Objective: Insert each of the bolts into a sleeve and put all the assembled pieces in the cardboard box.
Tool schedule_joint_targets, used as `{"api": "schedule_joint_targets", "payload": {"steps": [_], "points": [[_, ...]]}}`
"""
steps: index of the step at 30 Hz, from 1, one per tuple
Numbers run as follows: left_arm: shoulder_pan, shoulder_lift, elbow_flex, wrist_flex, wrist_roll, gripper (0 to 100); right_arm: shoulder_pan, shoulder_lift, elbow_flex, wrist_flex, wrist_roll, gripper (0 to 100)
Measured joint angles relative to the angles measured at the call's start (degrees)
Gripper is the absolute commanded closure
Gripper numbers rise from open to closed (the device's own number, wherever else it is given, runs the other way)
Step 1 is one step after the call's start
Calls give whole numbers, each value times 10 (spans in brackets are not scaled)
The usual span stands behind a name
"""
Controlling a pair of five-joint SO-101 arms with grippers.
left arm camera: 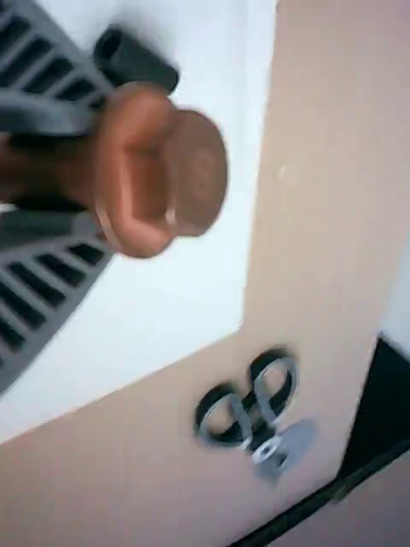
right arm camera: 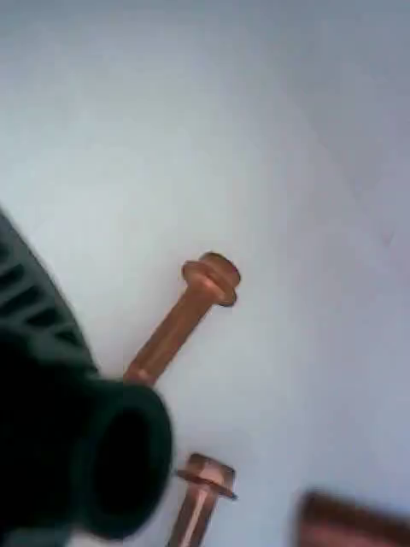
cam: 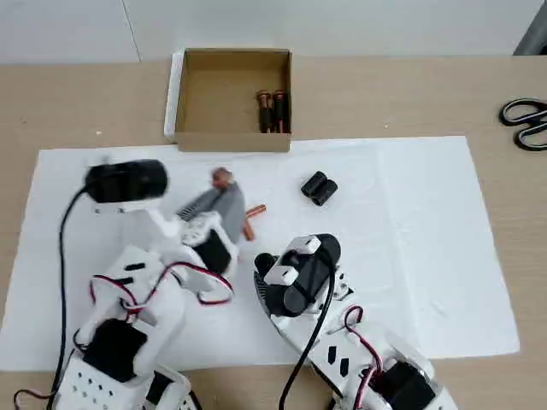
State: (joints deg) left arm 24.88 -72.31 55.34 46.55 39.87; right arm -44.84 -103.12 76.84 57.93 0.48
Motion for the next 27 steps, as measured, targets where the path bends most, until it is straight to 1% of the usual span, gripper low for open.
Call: {"api": "schedule_joint_targets", "payload": {"steps": [3, 7, 16, 22, 27], "points": [[22, 0, 0, 0, 6, 994, 1, 0, 11, 0, 0, 995], [25, 0, 0, 0, 6, 994, 2, 0, 25, 0, 0, 995], [26, 0, 1, 4, 6, 994, 41, 0, 29, 0, 0, 995], [30, 0, 31, 5, 6, 994, 41, 0, 30, -30, 1, 995], [43, -6, 43, 4, 5, 994, 41, 1, 32, -31, 2, 995]]}}
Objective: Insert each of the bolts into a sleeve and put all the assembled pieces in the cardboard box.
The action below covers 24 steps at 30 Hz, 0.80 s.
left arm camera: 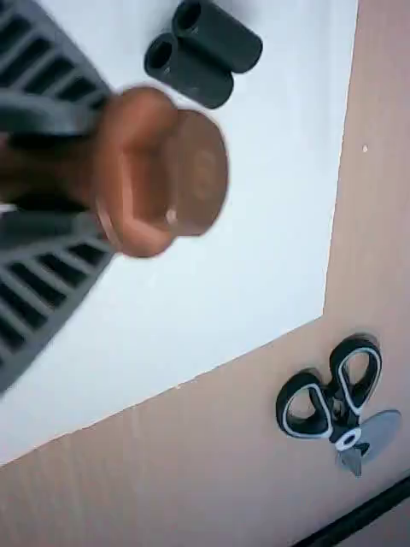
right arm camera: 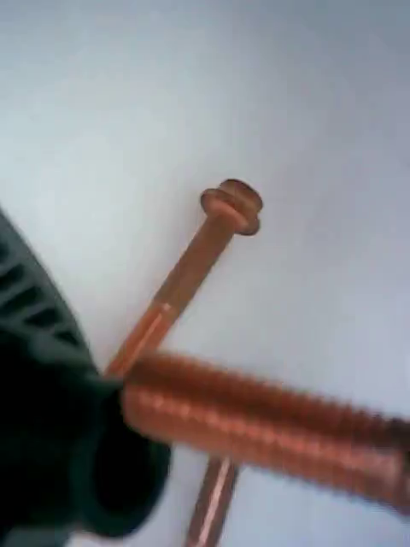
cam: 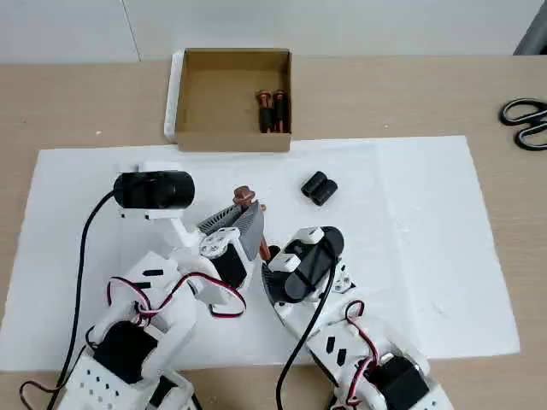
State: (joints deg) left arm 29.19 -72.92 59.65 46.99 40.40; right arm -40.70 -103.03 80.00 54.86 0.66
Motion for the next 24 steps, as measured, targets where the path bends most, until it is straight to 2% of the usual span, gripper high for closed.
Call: {"api": "schedule_joint_targets", "payload": {"steps": [14, 24], "points": [[6, 3, 13, -27, 4, 994, -1, 0, 0, 0, 0, 995], [6, 4, 32, -47, 4, 994, -26, 0, 0, 0, 0, 995]]}}
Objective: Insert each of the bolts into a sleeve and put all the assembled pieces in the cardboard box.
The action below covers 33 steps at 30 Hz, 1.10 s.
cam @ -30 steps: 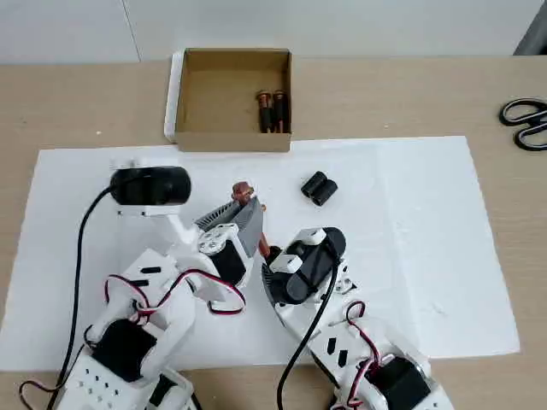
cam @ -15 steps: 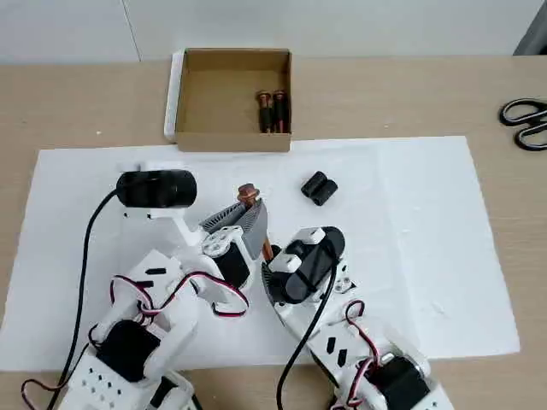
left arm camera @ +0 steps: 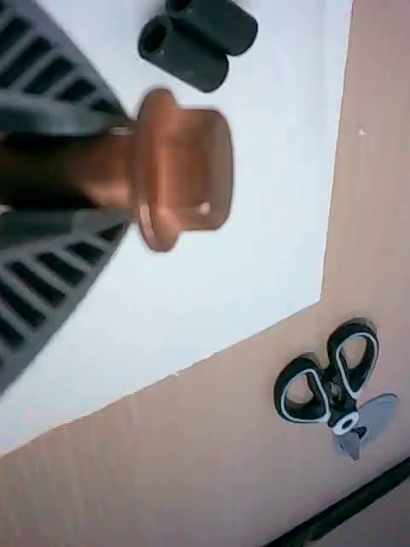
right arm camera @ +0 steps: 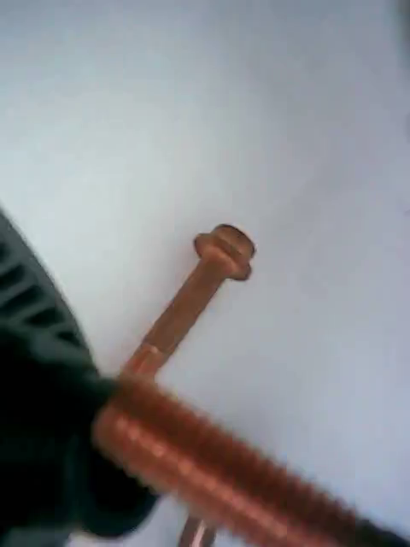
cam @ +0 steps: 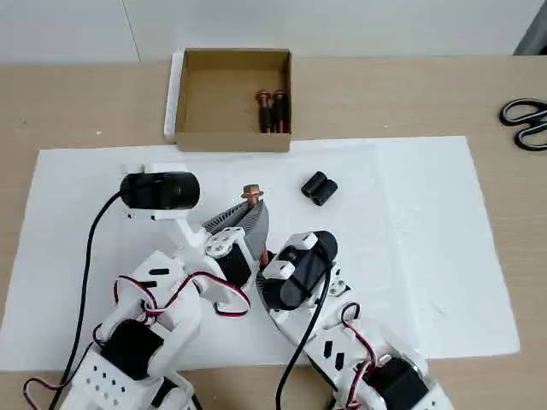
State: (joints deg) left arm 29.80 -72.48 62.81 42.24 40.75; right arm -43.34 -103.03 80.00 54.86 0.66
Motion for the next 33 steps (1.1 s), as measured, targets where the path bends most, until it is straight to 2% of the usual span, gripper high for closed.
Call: {"api": "schedule_joint_targets", "payload": {"steps": [11, 33], "points": [[-31, 2, 4, -25, -20, 994, 2, -1, -1, -2, 0, 995], [-31, 2, -4, -14, -20, 994, 1, -1, -1, -2, 0, 995]]}}
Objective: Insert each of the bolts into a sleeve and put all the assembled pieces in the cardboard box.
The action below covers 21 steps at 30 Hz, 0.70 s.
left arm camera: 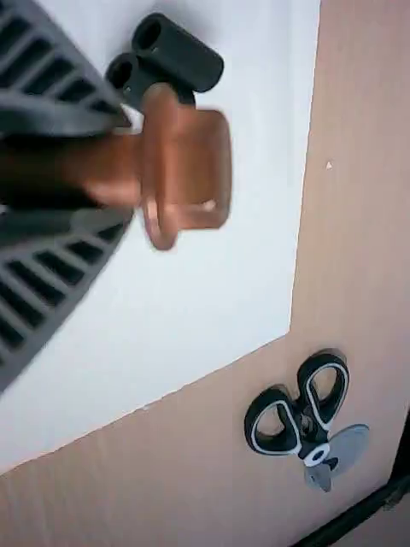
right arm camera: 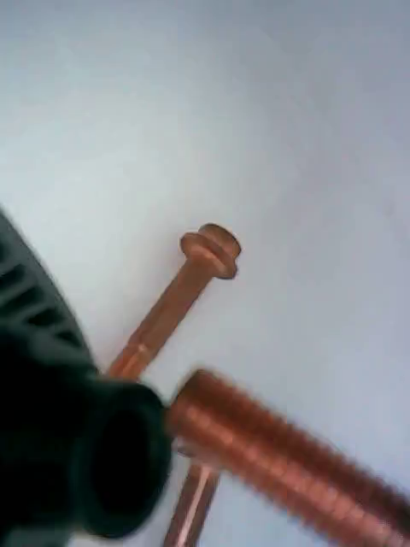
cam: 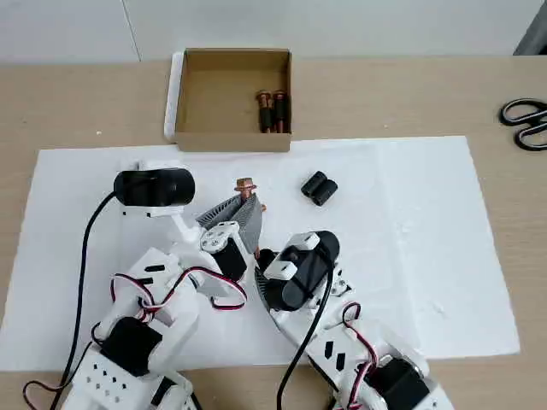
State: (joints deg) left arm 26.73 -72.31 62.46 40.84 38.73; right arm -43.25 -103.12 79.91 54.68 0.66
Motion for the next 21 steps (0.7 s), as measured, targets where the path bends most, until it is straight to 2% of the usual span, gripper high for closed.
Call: {"api": "schedule_joint_targets", "payload": {"steps": [5, 13, 21], "points": [[25, 0, 0, -3, 0, 994, 0, 0, 0, 0, 0, 995], [27, 0, 0, -3, 0, 994, 0, 0, 0, 0, -1, 995], [27, 0, 0, -13, 0, 994, -41, 0, 0, 3, -16, 995]]}}
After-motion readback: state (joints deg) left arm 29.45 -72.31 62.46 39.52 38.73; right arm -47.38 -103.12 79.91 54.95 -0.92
